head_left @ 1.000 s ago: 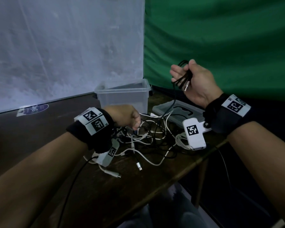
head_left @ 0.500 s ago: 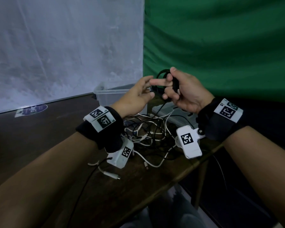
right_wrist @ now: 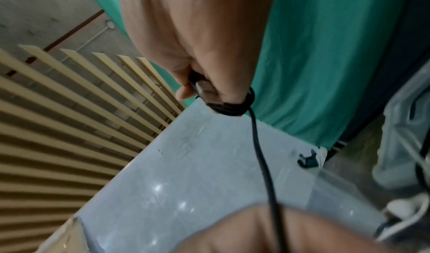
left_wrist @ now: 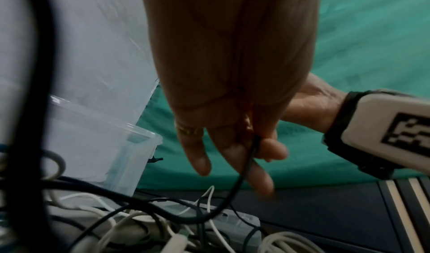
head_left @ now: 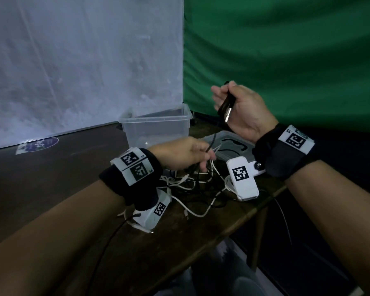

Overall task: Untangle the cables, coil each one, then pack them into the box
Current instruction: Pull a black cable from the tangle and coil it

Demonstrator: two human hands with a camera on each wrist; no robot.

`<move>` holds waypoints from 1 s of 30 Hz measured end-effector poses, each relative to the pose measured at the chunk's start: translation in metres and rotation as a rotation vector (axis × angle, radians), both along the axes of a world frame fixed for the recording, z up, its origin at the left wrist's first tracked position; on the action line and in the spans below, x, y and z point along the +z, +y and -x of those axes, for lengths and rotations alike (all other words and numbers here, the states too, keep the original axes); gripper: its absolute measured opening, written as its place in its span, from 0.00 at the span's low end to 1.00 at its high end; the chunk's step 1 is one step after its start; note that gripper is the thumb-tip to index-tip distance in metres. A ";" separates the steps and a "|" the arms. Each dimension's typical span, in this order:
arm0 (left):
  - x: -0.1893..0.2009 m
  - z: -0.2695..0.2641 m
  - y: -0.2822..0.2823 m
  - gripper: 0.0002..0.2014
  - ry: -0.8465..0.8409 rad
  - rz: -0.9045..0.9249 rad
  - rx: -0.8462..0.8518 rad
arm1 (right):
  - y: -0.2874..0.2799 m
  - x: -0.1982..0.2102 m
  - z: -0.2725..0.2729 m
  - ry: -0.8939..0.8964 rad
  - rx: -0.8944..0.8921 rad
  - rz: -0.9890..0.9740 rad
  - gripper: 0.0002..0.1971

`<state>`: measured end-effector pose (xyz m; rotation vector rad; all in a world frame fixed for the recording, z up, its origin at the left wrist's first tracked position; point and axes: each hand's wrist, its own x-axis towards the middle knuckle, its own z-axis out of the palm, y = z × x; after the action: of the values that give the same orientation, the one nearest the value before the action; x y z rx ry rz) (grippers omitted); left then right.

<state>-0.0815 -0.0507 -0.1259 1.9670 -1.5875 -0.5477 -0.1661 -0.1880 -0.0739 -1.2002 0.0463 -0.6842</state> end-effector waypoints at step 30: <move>0.006 -0.013 0.012 0.12 -0.157 -0.011 0.309 | 0.017 0.000 -0.001 -0.038 0.167 -0.117 0.19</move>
<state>-0.0689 -0.0386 -0.1198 2.2545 -1.3313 -0.2852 -0.1653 -0.1707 -0.0736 -1.0656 -0.0451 -0.5508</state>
